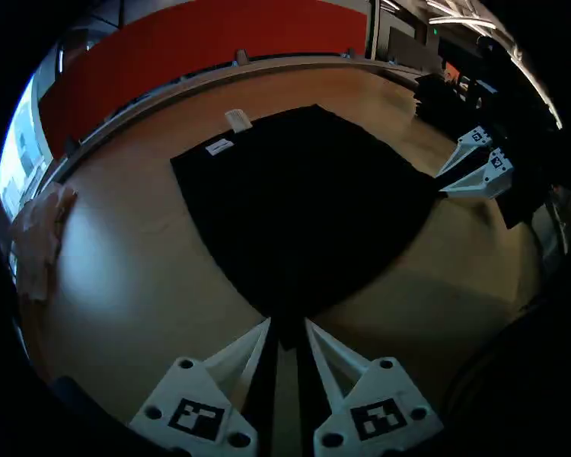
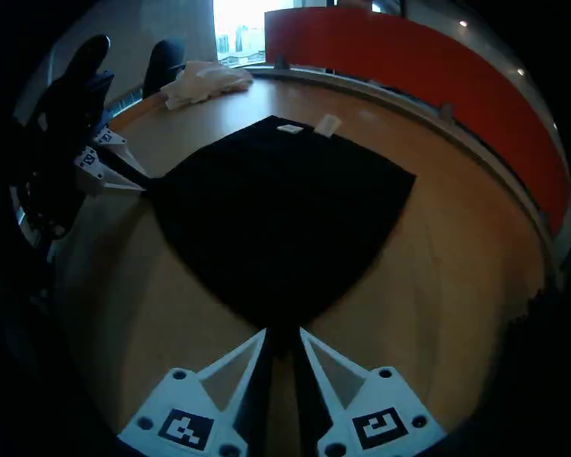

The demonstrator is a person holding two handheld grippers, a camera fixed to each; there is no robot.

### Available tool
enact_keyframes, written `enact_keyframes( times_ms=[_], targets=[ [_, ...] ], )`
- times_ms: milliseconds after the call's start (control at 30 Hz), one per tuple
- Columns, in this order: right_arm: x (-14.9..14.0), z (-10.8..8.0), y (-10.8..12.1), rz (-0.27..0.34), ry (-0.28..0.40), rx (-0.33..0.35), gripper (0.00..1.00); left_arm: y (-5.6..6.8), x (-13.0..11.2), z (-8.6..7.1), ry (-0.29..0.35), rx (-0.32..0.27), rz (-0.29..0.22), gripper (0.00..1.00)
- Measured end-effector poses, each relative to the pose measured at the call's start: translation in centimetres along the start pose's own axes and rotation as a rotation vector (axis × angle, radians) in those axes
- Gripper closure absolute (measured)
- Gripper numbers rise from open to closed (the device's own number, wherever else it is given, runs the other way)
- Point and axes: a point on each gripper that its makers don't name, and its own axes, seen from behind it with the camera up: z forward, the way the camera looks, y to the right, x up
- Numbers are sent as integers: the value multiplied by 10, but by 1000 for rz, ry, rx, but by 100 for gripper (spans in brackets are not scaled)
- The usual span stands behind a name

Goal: Fold towel

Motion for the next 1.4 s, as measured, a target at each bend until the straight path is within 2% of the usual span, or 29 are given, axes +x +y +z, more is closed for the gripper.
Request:
enact_keyframes(
  times_ms=[267, 400, 767, 1033, 1400],
  targets=[
    [7, -7, -2, 18, 22, -7, 85, 1, 3, -2, -6, 2, -15, 89],
    [15, -15, -1, 22, 45, -17, 85, 2, 11, -10, 10, 7, -33, 90],
    [44, -51, -7, 24, 104, -34, 85, 5, 36, -53, 43, 20, -57, 90],
    [60, -82, -12, 10, 140, -40, 85, 12, 48, -83, 56, 17, -82, 90],
    [72, -116, -17, -4, 158, -40, 85, 24, 59, -111, 58, 4, -110, 90]
  ],
)
